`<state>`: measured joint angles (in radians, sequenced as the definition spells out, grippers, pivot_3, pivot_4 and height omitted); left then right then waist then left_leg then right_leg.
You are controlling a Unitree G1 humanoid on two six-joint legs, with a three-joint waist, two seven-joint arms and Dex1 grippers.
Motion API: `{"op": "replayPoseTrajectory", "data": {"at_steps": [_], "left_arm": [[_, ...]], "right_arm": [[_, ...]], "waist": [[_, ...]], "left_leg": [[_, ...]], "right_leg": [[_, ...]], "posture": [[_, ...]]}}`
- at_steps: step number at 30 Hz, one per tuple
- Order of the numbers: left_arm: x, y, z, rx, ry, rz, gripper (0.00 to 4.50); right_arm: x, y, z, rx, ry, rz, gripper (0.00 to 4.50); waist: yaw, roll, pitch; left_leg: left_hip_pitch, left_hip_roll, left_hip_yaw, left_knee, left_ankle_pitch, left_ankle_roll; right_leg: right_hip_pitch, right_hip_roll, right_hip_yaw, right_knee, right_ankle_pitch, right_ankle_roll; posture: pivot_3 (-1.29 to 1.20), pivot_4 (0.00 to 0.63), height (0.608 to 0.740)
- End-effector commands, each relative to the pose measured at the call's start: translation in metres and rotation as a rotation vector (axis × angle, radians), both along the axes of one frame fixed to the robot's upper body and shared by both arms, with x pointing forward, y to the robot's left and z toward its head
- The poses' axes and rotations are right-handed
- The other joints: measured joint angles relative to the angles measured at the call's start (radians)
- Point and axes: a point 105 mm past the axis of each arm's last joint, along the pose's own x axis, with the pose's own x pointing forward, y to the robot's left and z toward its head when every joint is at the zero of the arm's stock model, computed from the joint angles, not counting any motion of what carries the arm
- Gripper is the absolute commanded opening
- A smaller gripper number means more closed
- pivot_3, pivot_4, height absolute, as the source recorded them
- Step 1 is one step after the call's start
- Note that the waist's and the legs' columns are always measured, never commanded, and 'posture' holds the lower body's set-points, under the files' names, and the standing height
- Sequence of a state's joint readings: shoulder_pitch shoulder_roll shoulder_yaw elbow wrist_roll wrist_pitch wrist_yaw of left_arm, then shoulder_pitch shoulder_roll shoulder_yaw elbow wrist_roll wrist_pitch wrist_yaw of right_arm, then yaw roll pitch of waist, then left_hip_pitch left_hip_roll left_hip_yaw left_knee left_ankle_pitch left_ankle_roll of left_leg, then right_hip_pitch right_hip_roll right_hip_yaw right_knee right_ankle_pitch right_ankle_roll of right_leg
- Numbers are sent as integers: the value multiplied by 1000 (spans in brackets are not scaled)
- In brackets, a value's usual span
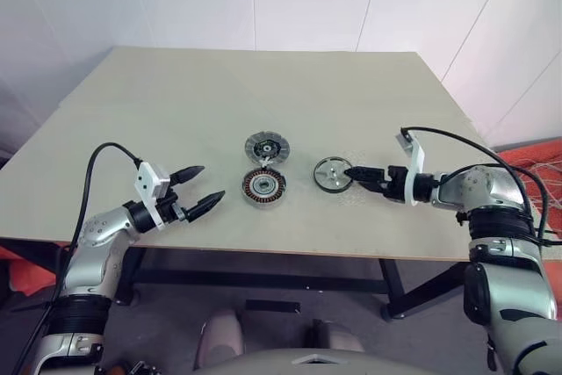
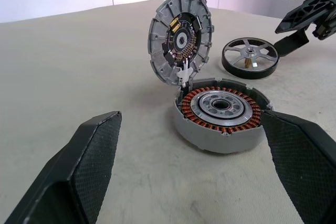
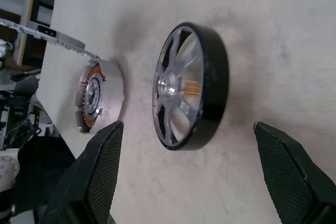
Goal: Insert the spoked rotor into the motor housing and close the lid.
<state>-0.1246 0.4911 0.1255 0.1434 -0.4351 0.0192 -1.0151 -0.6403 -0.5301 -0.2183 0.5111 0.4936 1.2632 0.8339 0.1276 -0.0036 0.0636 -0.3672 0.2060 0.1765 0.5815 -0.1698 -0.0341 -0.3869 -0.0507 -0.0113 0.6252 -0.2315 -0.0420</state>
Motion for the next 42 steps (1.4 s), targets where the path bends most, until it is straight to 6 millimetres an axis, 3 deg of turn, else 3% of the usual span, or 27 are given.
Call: {"op": "replayPoseTrajectory", "data": {"at_steps": [1, 4, 13, 18, 23, 25, 31, 36, 42], "left_arm": [[3, 1, 13, 14, -55, -6, 4500], [2, 2, 13, 15, -55, -4, 4500], [2, 1, 13, 11, -56, -1, 4500], [3, 0, 12, 8, -56, -3, 4500], [4, 1, 13, 10, -58, -2, 4500], [4, 2, 13, 13, -57, -4, 4500], [4, 3, 13, 14, -61, 1, 4500], [1, 3, 10, 15, -55, 0, 4500], [3, 1, 11, 15, -60, -2, 4500]], "right_arm": [[4, 3, 6, 23, -23, -8, 4304], [6, 6, 6, 54, -10, -21, 3565], [9, -1, 12, 123, -6, -80, 307], [7, -4, 17, 157, -7, -93, 304], [-21, 1, 22, 145, 21, 58, 304], [-27, 8, 27, 145, 47, 97, 304], [-53, 54, 38, 215, 86, 296, 304], [-44, 84, 57, 224, 28, 321, 304], [-16, 113, 66, 211, 43, 182, 304]], "waist": [[1, 0, 0], [0, 0, 0], [1, 0, 0], [1, 0, 0], [7, 0, 0], [9, 0, 0], [6, 1, 0], [7, 1, 0], [3, 1, 0]], "left_leg": [[0, 0, 0, 0, 0, 0], [0, 0, 0, 0, 0, 0], [0, 0, 0, 0, 0, 0], [0, 0, 0, 0, 0, 0], [0, 0, 0, 0, 0, 0], [0, 0, 0, -1, 0, 0], [2, 1, 0, -1, 0, 0], [1, 0, 0, -1, 0, -1], [-1, 0, 0, -2, 2, -4]], "right_leg": [[0, 0, 0, 0, 0, 0], [0, 0, 0, 0, 0, 0], [0, 0, 0, 0, 0, 0], [0, 0, 0, 0, 0, 0], [0, 0, -1, -1, 0, 0], [1, 0, -1, -1, 0, 0], [1, 0, 0, 0, 0, 1], [0, -1, 0, -1, 0, 1], [-2, -1, -1, 0, -3, 4]], "posture": [[0, 0, 740], [0, 0, 740], [0, 0, 740], [0, 0, 740], [0, 0, 740], [0, 0, 740], [0, 0, 740], [0, 0, 740], [0, 0, 740]]}}
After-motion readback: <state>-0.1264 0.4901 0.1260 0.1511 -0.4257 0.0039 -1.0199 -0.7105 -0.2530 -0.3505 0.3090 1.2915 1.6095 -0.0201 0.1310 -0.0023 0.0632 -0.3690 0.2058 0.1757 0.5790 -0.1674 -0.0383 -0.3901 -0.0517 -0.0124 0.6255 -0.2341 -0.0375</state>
